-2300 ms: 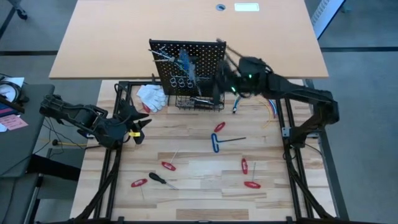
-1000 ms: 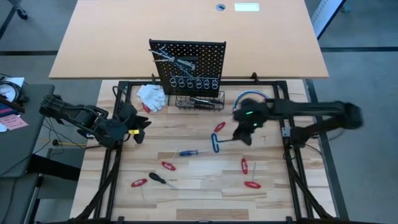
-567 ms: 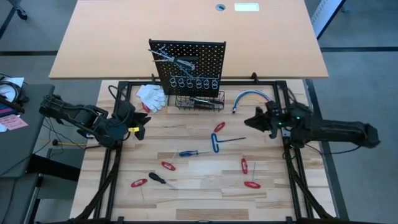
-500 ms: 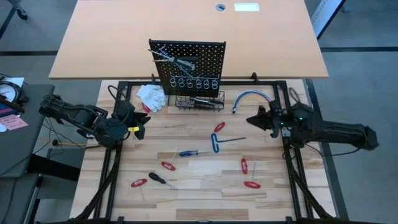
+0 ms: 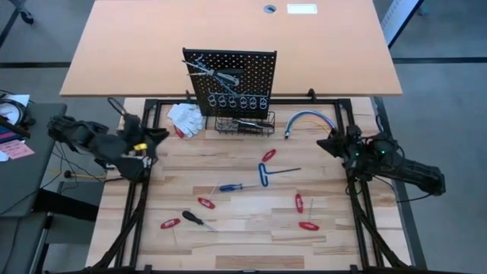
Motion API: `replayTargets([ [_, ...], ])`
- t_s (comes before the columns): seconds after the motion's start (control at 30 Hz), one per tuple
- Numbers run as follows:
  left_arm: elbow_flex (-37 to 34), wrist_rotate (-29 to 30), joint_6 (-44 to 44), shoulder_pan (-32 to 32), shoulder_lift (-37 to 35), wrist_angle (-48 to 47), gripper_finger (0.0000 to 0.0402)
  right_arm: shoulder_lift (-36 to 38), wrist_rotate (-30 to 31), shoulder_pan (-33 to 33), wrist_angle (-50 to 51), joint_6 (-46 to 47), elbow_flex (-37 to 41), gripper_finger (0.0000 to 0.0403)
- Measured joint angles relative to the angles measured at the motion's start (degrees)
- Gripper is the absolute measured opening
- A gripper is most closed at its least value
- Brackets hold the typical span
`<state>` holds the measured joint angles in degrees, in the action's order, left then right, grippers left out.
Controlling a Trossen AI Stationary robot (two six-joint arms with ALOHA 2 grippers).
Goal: Hang tools onto peg board
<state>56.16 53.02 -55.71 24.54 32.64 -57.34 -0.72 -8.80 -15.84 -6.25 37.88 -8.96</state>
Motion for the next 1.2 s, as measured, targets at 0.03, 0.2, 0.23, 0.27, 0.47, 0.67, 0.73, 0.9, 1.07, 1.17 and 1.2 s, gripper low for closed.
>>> replayTargets([
  [0.03,-1.2,0.4,0.3,0.2,-2.6,0.4,0.0109,-0.5,0.1,0.0,0.0,0.0,-0.1,0.001],
  [0.2,-11.3,1.0,7.4,0.6,-14.4,12.6,0.0109,-0.7,3.0,-0.1,1.3,1.4,-0.2,0.001],
  [0.23,-13.7,1.0,9.7,0.6,-16.4,16.4,0.0109,-0.7,3.0,-0.1,1.8,2.3,-0.2,0.001],
  [0.27,-16.3,0.5,12.0,0.6,-18.4,20.5,0.0109,-0.7,3.0,-0.1,2.5,2.6,-0.2,0.001],
  [0.47,-33.4,-6.5,21.9,0.6,-26.3,42.5,0.0106,-0.7,3.0,0.0,6.6,2.6,-0.2,0.001],
  [0.67,-46.7,-14.1,30.0,0.4,-32.7,58.8,0.0066,-0.7,2.9,0.0,11.6,2.6,-0.2,0.001],
  [0.73,-49.5,-19.0,31.7,-0.1,-32.5,63.1,0.0046,-0.7,2.9,0.0,13.4,2.7,-0.2,0.001],
  [0.9,-55.4,-34.5,32.0,-4.8,-32.4,73.2,0.0004,-0.8,2.9,0.0,17.9,2.7,-0.2,0.001],
  [1.07,-55.5,-47.8,37.0,-12.8,-31.8,73.0,0.0001,-0.8,2.9,0.0,22.1,2.7,-0.1,0.001],
  [1.17,-55.6,-51.0,40.2,-17.6,-32.0,74.1,0.0001,-0.8,2.9,0.0,24.0,2.7,-0.2,0.001],
  [1.2,-55.6,-51.1,40.5,-18.7,-32.0,72.6,0.0001,-0.8,2.9,0.0,24.8,2.6,-0.2,0.001],
])
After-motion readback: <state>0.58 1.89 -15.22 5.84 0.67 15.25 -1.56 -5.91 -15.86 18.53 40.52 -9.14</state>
